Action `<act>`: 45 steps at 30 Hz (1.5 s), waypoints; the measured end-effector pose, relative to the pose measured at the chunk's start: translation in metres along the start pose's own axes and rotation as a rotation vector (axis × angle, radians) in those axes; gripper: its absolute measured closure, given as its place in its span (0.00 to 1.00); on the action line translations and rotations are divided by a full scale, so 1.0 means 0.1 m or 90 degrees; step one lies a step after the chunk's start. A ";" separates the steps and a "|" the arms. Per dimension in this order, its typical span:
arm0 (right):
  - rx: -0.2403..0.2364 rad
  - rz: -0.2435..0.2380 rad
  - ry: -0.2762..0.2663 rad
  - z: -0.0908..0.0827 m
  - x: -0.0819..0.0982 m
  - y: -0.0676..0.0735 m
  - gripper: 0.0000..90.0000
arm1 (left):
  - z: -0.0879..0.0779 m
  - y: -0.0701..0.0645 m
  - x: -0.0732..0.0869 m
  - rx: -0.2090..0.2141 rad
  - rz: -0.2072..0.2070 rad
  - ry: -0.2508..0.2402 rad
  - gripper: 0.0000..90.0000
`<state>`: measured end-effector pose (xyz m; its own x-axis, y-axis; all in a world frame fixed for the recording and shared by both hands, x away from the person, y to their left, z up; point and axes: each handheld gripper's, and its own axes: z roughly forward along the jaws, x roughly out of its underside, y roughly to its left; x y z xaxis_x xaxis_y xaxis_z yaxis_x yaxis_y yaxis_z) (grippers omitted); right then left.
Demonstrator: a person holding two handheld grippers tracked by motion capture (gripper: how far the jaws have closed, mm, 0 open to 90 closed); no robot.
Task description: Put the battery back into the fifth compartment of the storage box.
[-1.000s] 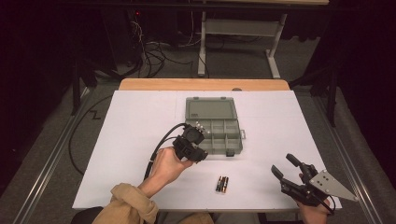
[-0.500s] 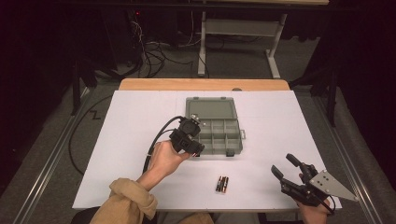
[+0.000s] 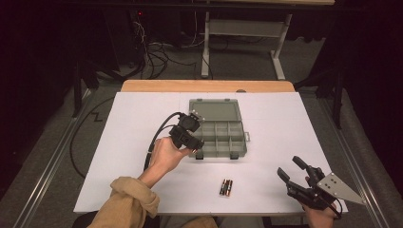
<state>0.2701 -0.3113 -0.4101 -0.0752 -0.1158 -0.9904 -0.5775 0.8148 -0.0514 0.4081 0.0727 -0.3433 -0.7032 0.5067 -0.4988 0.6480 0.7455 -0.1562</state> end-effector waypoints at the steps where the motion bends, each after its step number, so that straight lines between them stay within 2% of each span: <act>1: 0.000 0.000 0.000 0.00 0.00 0.00 0.38 | 0.00 0.01 -0.01 -0.004 -0.001 0.001 0.85; 10: -0.002 0.000 0.002 0.01 0.00 0.00 0.37 | 0.10 0.10 -0.07 -0.025 -0.011 0.017 0.85; 25: -0.006 0.001 0.003 0.01 0.00 0.00 0.37 | 0.30 0.19 -0.13 -0.033 -0.026 0.048 0.85; 45: -0.008 0.001 0.004 0.01 0.00 0.01 0.37 | 0.45 0.24 -0.13 -0.043 -0.027 0.076 0.85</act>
<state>0.2703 -0.3104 -0.4105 -0.0815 -0.1181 -0.9896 -0.5872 0.8080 -0.0481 0.4465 0.0646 -0.3787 -0.7620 0.5186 -0.3879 0.5985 0.7927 -0.1159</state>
